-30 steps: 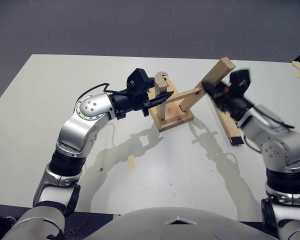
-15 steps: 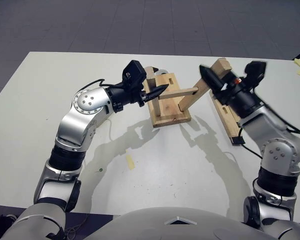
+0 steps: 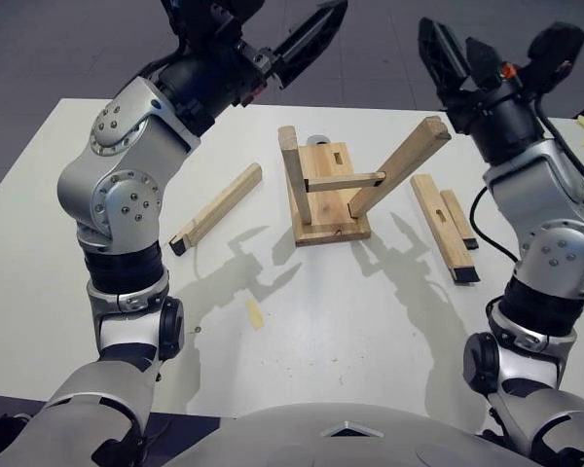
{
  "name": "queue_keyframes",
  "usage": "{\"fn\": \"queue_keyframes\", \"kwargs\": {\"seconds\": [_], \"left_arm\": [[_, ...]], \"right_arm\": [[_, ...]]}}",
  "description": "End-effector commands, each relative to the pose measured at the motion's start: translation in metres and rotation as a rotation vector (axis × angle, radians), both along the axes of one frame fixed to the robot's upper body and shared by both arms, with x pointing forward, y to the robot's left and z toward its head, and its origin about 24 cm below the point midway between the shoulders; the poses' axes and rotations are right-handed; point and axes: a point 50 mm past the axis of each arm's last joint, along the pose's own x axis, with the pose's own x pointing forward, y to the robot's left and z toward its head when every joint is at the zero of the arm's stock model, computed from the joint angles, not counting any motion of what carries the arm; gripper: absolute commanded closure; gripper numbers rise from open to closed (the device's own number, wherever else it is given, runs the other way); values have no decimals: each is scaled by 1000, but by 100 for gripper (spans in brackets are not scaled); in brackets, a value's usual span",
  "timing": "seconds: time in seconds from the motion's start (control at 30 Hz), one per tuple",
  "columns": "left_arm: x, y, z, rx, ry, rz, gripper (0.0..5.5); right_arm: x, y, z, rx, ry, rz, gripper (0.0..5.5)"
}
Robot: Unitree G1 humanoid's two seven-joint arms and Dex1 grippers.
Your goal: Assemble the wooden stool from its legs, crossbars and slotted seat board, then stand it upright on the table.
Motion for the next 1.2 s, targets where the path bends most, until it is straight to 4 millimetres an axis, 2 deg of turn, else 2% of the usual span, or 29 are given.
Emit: {"fn": "queue_keyframes", "kwargs": {"seconds": [0.03,0.1,0.17,0.2,0.3,0.37,0.4,0.47,0.73,0.87,1.0,1.03,1.1,1.13,1.2], "left_arm": [[7,12,-3,2,20,95,14],[7,15,-8,10,38,111,14],[6,15,-14,35,49,117,14],[6,14,-16,40,56,115,14],[7,13,-19,41,69,108,14],[8,11,-19,42,71,102,14],[8,10,-19,43,72,98,14],[7,11,-20,46,77,95,14],[4,2,-29,61,103,70,14],[10,3,-33,68,113,105,14],[23,12,-30,14,128,209,14],[27,17,-31,11,134,263,14],[32,25,-33,9,141,345,14],[33,30,-32,2,135,379,14],[33,38,-29,-10,117,421,14]], "right_arm": [[-8,-21,59,58,-215,-84,10],[-11,-22,62,93,-213,-80,10],[-11,-11,43,142,-139,-28,10],[-8,-1,23,144,-59,0,10],[0,35,-70,53,296,67,10],[-1,35,-112,-38,440,18,10],[-3,30,-121,-45,463,-13,10],[-3,22,-118,-30,430,-46,10],[-11,26,-49,174,88,55,10],[-23,23,-11,248,-67,101,10],[-35,16,12,316,-162,126,10],[-35,6,13,328,-165,64,10],[-32,-19,3,294,-117,-111,10],[-29,-34,-11,248,-43,-232,10],[-29,-51,-34,160,50,-354,10]]}}
